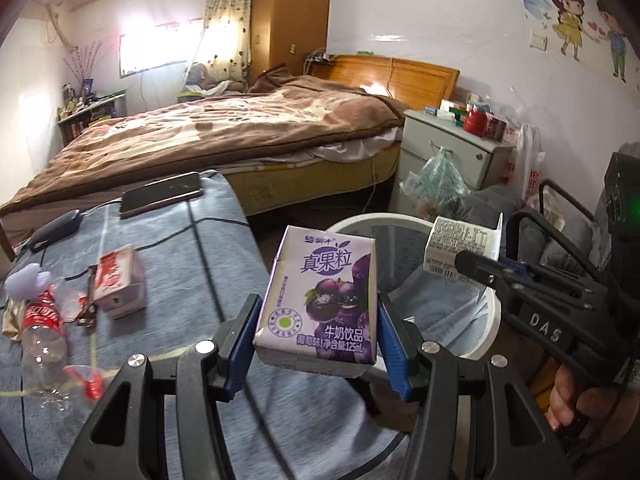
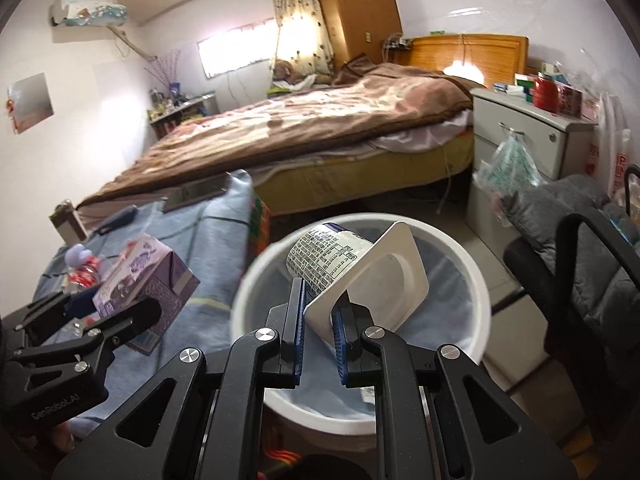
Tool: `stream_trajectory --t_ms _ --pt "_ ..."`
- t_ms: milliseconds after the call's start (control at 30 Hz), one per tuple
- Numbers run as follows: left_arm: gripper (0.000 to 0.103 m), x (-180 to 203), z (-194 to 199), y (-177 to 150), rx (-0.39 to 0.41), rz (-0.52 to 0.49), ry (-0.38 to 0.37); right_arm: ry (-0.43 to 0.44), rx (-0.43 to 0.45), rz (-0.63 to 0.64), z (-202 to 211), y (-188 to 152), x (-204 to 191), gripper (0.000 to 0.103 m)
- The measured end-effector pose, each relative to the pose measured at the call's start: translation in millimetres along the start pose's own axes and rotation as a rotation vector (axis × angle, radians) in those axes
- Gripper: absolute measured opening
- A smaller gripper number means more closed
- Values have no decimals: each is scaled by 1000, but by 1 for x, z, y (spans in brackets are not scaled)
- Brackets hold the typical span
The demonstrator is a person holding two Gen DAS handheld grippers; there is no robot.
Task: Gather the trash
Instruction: 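Carry the yogurt cup and juice box to the wastebasket and release both, then move both open tools back over the bed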
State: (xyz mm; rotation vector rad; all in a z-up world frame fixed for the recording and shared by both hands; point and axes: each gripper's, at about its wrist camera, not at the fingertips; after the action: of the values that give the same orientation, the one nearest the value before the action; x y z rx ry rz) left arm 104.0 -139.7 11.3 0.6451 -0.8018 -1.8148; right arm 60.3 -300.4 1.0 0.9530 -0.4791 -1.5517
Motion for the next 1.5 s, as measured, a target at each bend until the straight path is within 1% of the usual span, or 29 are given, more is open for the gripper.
stream_trajectory --t_ms 67,167,367,467,533,600,633,667,733,767,900,933,1000,1300,1400,1500 --pt "58 11 -2 2 1 -27 -5 -20 -20 -7 -3 -2 7 15" --pt "58 22 -9 4 -19 -39 -33 -39 -45 -14 -8 -4 17 15" --pt "58 36 -26 4 -59 -54 -31 -91 -97 -22 -13 -7 36 15" --pt "58 41 -34 4 -80 -57 -29 -95 -114 -38 -15 -8 43 15" --pt "58 43 -37 4 -89 -52 -32 -114 -136 -32 -18 -9 44 15" --pt "58 44 -37 3 -93 -52 -32 -126 -150 -18 -19 -10 44 20" --pt "59 44 -36 3 -90 -52 -36 -126 -146 -14 -18 -11 43 27" --pt "62 44 -36 4 -91 -48 -39 -124 -142 -11 -16 -11 43 38" --pt "65 43 -35 4 -92 -35 -45 -120 -133 -11 -14 -10 42 51" --pt "65 42 -35 4 -92 -32 -47 -118 -129 -11 -13 -10 42 52" --pt "66 39 -32 5 -84 -31 -44 -125 -115 1 -10 -8 38 52" --pt "68 38 -30 5 -82 -26 -46 -129 -114 4 -10 -7 38 52" --pt "69 35 -28 6 -78 -15 -46 -132 -108 -1 -9 -6 39 52" --pt "70 14 -7 7 -37 16 -35 -106 -50 -11 2 -1 24 52" --pt "70 4 0 5 -21 25 -13 -96 -29 2 4 0 15 52" --pt "70 -7 6 4 -12 45 -7 -85 -19 4 4 0 9 52"
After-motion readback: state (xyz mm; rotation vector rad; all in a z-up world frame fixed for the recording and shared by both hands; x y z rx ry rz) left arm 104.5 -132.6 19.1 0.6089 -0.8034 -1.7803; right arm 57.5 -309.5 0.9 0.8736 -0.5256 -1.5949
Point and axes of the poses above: each gripper's, at about its wrist camera, not at the fingertips, and z roughly against the way its jaws point, x to its right, y to its top, and after that the axes turned 11 degrees about y, right-handed
